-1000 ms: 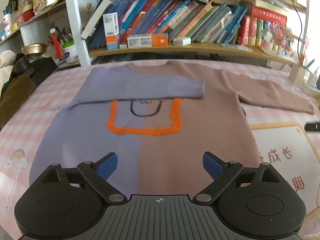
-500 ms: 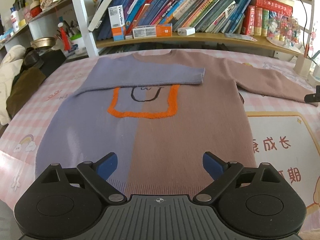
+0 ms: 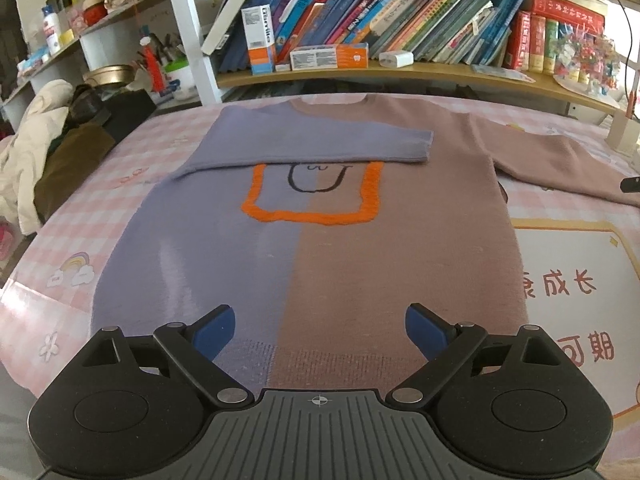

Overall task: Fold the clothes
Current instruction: 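Move the open right tool toward the pink sleeve cuff, then close the right tool on the pink sleeve cuff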

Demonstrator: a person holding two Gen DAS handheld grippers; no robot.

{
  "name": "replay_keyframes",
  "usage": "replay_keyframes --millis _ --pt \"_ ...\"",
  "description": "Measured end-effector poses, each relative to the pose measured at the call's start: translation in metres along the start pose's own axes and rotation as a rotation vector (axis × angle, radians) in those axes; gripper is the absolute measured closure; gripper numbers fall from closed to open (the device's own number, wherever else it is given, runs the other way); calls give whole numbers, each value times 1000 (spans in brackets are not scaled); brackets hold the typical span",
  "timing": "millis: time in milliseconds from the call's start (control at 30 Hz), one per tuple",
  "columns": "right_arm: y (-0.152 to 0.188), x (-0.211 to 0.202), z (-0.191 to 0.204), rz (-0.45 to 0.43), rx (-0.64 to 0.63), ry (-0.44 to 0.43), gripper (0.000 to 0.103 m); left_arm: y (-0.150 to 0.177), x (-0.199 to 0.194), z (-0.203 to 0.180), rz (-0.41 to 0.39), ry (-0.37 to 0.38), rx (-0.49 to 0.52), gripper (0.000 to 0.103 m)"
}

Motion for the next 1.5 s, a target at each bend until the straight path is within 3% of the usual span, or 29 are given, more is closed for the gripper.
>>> replay_keyframes --millis 200,333,567,733,933,1233,1500 --pt "-5 9 0 -4 66 -83 46 0 0 2 7 -13 -7 8" --pt "-14 7 5 -86 21 56 53 -1 -1 1 4 -19 1 8" --pt "-24 8 -8 -102 26 102 53 1 -2 5 5 -28 -12 8" --pt "-23 12 -14 -77 82 52 54 1 -3 6 3 -34 -15 8" --pt "-16 20 -10 7 204 -146 54 1 -4 7 -3 -38 -17 8" --pt "-14 22 -1 1 233 -149 56 3 -6 11 -4 -49 -30 8" --pt "-8 27 12 58 271 -195 56 1 -8 8 -25 -42 -22 8"
Point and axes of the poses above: each gripper's, at about its wrist camera, not at the fingertips, and x roughly the way its jaws point, z to its left, y to its underside, the point moved 2 cm from there along x, roughly the way its jaws point, and after that the axes turned 9 degrees about x, right-handed, at the moved point
